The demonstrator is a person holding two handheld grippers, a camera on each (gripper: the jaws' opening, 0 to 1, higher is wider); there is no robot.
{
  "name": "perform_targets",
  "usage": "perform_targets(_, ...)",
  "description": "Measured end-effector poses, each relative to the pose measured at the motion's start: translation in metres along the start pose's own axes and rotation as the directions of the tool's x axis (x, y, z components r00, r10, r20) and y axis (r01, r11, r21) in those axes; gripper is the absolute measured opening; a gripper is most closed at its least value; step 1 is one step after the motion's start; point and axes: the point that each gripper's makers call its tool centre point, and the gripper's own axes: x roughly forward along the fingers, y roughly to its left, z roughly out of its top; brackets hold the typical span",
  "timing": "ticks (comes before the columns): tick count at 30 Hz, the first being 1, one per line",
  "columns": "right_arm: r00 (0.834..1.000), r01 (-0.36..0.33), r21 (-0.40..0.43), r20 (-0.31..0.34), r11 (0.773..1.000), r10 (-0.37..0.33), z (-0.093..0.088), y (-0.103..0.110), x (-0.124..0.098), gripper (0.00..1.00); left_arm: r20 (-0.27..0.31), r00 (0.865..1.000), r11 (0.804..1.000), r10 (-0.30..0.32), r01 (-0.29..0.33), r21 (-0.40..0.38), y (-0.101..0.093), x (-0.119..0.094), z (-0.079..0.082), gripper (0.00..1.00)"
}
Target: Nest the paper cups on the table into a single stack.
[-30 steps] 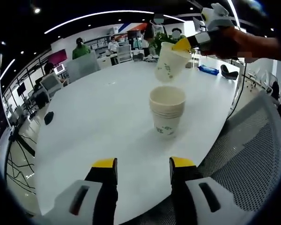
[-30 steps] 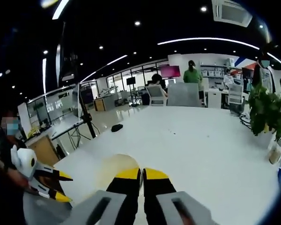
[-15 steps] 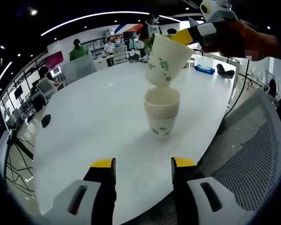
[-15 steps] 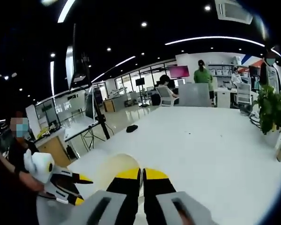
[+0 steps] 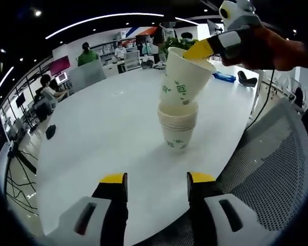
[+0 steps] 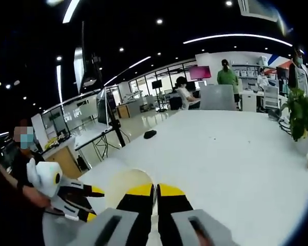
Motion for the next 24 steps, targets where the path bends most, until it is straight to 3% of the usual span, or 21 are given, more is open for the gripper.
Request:
perform_targets(10,0.998,-0.018,0.002,-0.055,1.000,0.018,-0.017,0.004,0.015,0.00,-0.002,1.000,1.000,0.005,-0.005,-0.004,0.002,0.001,-0.001,0.44)
perform_targets(24,0.993,0.003,0.016,-0.121,1.000,-0.001,-0.040,-0.019,0.040,0.00,-0.010,1.000,1.000,0.004,-0.004,-0.003,0.002,0.002,-0.002,0.45)
